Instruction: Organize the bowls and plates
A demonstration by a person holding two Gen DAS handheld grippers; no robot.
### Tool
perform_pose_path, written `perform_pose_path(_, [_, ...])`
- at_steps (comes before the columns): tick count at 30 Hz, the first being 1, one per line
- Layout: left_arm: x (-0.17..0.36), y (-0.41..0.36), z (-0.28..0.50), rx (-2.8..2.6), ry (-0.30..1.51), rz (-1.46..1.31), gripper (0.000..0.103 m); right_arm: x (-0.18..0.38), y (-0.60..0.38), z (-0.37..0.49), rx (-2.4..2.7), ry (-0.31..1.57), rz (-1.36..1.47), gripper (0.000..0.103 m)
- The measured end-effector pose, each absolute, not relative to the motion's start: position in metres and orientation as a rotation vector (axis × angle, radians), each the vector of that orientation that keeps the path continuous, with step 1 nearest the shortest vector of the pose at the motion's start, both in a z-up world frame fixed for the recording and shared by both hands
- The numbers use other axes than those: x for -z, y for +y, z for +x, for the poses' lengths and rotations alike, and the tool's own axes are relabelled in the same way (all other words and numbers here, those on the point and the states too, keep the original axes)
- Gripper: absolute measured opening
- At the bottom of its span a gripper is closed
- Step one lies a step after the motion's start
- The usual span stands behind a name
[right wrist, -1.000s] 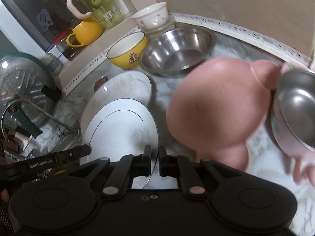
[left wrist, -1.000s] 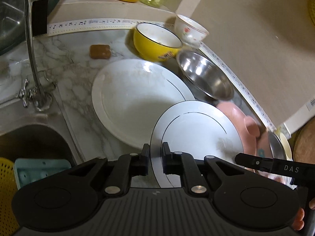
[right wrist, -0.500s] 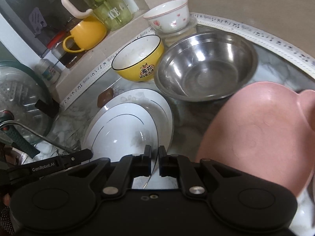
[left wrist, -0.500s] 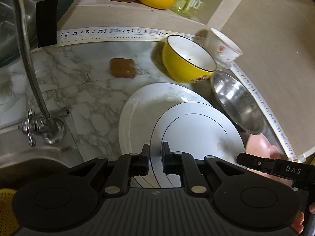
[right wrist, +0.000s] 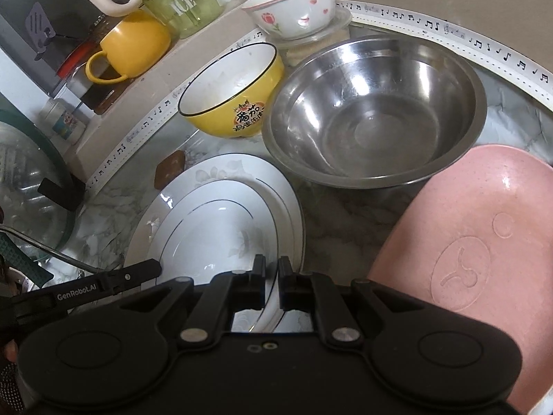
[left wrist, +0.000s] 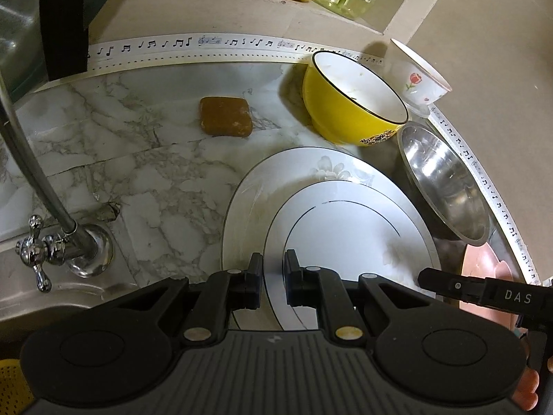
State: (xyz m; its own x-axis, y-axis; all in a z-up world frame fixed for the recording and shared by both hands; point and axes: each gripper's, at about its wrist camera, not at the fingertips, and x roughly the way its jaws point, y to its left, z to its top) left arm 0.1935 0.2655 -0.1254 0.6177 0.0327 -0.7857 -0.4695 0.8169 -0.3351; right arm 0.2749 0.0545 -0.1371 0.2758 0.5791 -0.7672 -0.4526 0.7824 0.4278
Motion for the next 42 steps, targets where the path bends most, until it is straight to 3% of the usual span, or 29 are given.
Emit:
perform_pose_path(25, [0.111,0.256,0.181,-0.32,0.831,-0.442,0.009,0.139,0.072,0.272,-0.677,1.044,0.021,0.01])
perform_pose_path(28, [0.112,0.25,0.181,-0.312,0.838,-0.424,0.009,0.136,0.074,0.269,-0.674,1.035,-0.007,0.017])
perform_pose_path(34, [0.113,0.244,0.18,-0.307,0.84,-0.41,0.009,0.131,0.069,0.264,-0.668,1.028,-0.017,0.02])
perform_pose_path(42, [0.104,0.245,0.174,-0.338,0.811,-0.375,0.009,0.109,0.059,0.25,-0.696,0.948,-0.062,0.035])
